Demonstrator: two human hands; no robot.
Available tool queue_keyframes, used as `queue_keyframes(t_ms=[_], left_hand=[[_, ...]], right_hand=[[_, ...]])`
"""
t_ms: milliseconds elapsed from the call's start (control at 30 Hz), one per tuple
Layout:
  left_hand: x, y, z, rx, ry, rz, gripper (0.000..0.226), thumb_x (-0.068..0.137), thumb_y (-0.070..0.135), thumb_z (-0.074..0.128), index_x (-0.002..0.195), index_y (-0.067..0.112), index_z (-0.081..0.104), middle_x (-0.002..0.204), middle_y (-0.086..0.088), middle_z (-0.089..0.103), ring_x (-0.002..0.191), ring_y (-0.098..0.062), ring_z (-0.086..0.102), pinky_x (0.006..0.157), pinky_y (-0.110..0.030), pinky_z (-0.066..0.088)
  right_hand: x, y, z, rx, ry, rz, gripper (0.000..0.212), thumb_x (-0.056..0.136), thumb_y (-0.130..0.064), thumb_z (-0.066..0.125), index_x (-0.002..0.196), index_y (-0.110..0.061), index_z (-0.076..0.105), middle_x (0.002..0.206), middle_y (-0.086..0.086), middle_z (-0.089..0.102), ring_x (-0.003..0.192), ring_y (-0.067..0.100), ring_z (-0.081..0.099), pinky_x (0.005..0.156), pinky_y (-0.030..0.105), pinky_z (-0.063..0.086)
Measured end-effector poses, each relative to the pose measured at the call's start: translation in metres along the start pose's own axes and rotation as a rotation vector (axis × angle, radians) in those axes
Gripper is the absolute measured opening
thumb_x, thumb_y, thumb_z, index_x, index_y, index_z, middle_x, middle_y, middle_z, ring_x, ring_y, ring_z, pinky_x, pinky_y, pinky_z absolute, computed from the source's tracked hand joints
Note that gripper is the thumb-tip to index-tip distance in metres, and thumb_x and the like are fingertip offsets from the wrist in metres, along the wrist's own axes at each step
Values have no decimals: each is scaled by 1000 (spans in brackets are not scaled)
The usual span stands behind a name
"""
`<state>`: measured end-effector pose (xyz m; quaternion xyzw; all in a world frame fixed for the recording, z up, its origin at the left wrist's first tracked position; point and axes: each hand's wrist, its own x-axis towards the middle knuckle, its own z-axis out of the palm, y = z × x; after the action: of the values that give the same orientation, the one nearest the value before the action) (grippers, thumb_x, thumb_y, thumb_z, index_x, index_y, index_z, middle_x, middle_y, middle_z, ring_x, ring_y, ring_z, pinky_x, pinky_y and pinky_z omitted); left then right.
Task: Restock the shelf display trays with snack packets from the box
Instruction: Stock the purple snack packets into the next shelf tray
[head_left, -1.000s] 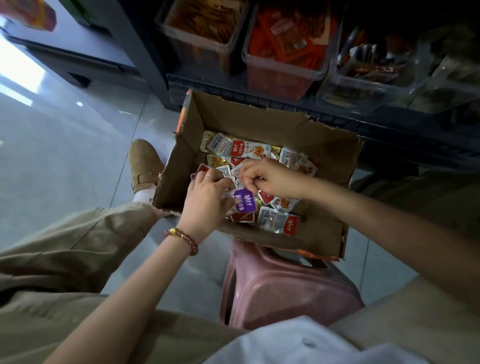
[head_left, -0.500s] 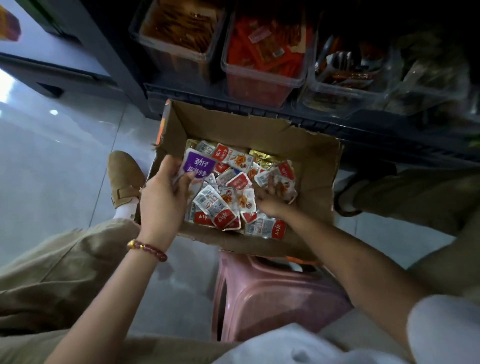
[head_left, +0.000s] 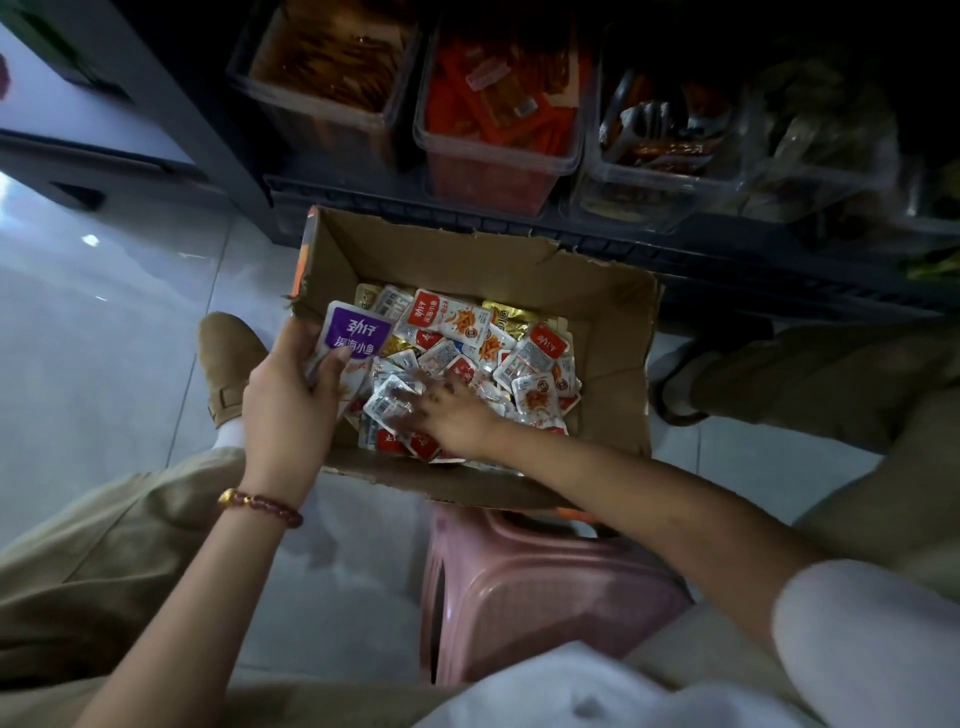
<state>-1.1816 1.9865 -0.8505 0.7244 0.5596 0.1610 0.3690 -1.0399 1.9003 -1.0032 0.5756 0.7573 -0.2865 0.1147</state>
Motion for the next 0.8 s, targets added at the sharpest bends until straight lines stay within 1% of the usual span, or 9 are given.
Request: queue_keyframes(t_ms=[133,233,300,400,500,567,667,733,800], left_hand=[[-3,0,-1,-37,5,-27,17,92,21,60,104,16,48,103,9,56,86,-6,57,67,-25,49],[-6,1,-3,-155,14,-99,16,92,21,61,99,16,47,100,5,61,81,3,58,65,-20,49],[-4,-6,-8,-198,56,-137,14,91,21,62,95,19,48,94,5,63,83,-1,62,69,-29,54],[2,-15,-17,-215,105,-183,14,91,24,62,90,27,48,96,1,66,88,-17,67,76,-47,57],[4,-18,-21,-215,131,-211,13,92,21,60,98,18,49,100,-3,65,90,-19,66,80,-48,56],[4,-19,-22,-225,132,-211,13,93,22,60,99,17,49,100,-3,65,90,-17,66,79,-45,56],[2,-21,-20,-227,132,-217,14,93,23,59,99,16,49,101,-2,65,86,-7,64,76,-38,56],[1,-23,-19,-219,132,-225,14,93,23,60,96,17,48,101,-2,65,87,-10,64,76,-39,56],[0,-25,-18,-221,139,-220,15,92,24,62,92,19,47,100,-3,67,90,-17,67,76,-43,57]], right_hand=[[18,2,19,-174,-222,-70,82,91,-5,53,149,-42,10,158,-5,-16,144,27,-19,116,55,-5],[4,13,21,-196,-165,10,86,88,-11,59,148,-43,6,157,-7,-14,144,26,-18,111,53,-14],[-13,24,18,-129,-134,118,84,91,-20,58,147,-44,1,154,-7,-21,142,27,-21,112,58,-13],[-36,50,13,12,-167,320,92,86,-40,63,146,-47,-6,154,-6,-28,140,29,-26,112,63,-7],[-40,62,6,-140,-292,367,96,83,-53,61,146,-45,-10,154,-4,-28,140,33,-27,107,67,-9],[-36,54,2,-188,-278,403,95,84,-45,64,148,-41,-5,155,2,-26,140,35,-27,105,65,-16],[-19,33,-2,-174,-86,352,81,83,-5,58,151,-18,15,157,13,-16,142,35,-21,105,54,-21],[-3,22,-4,-184,-12,172,80,85,1,55,151,-20,15,159,9,-7,145,32,-13,112,50,-12],[9,12,-2,-206,-95,-16,75,90,-5,55,150,-28,17,160,3,3,146,29,-4,116,47,1]])
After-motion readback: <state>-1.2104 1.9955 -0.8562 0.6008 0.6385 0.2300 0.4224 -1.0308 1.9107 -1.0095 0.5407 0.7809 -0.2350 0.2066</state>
